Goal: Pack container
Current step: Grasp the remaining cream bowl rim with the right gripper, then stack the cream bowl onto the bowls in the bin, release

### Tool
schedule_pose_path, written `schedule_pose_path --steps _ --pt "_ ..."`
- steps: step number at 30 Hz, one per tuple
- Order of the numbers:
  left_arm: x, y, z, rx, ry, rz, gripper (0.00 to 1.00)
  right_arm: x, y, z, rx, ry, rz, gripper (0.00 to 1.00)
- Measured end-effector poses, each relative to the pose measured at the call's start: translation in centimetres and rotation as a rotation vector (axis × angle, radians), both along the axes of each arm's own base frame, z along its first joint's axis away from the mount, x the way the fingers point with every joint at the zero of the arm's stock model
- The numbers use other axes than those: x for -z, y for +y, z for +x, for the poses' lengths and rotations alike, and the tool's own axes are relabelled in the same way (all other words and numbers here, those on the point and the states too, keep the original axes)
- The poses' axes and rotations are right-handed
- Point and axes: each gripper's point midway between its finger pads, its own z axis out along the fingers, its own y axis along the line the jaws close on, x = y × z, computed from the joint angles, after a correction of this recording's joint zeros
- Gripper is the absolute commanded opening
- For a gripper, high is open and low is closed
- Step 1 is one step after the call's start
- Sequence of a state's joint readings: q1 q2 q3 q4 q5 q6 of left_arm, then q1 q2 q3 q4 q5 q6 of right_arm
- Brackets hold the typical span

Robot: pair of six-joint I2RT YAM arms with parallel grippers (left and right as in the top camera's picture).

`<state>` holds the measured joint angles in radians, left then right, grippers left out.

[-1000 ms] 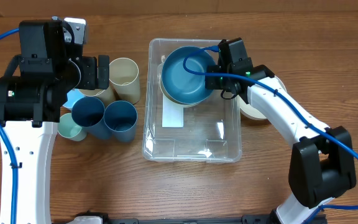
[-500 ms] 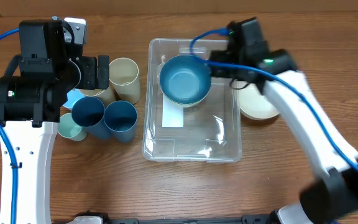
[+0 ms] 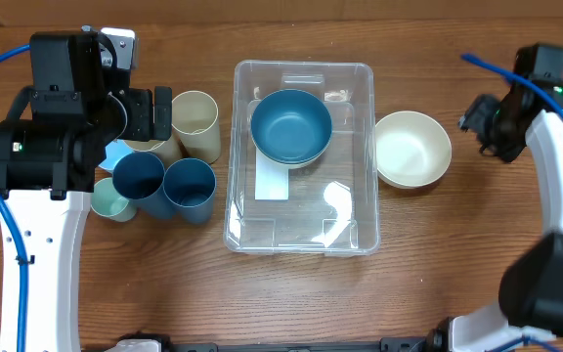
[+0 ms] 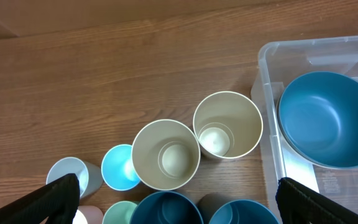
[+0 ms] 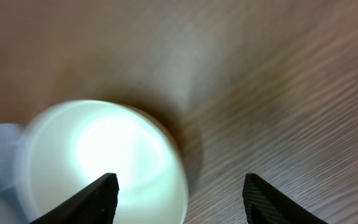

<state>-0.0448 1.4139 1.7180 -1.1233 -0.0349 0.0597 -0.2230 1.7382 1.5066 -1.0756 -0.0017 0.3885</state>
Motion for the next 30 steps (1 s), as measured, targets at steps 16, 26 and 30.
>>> schedule_pose_path --steps 16,26,30 --pt "0.0 0.0 0.0 0.0 0.0 0.0 1.0 12.1 2.3 -1.1 -0.018 0.114 0.18 0.04" --pt "0.0 0.0 0.0 0.0 0.0 0.0 1.0 2.9 -0.7 0.0 0.085 0.036 0.074 0.04" --pt "0.0 0.0 0.0 0.0 -0.001 0.0 1.0 -10.4 4.5 2.7 -0.059 -0.305 0.033 0.04"
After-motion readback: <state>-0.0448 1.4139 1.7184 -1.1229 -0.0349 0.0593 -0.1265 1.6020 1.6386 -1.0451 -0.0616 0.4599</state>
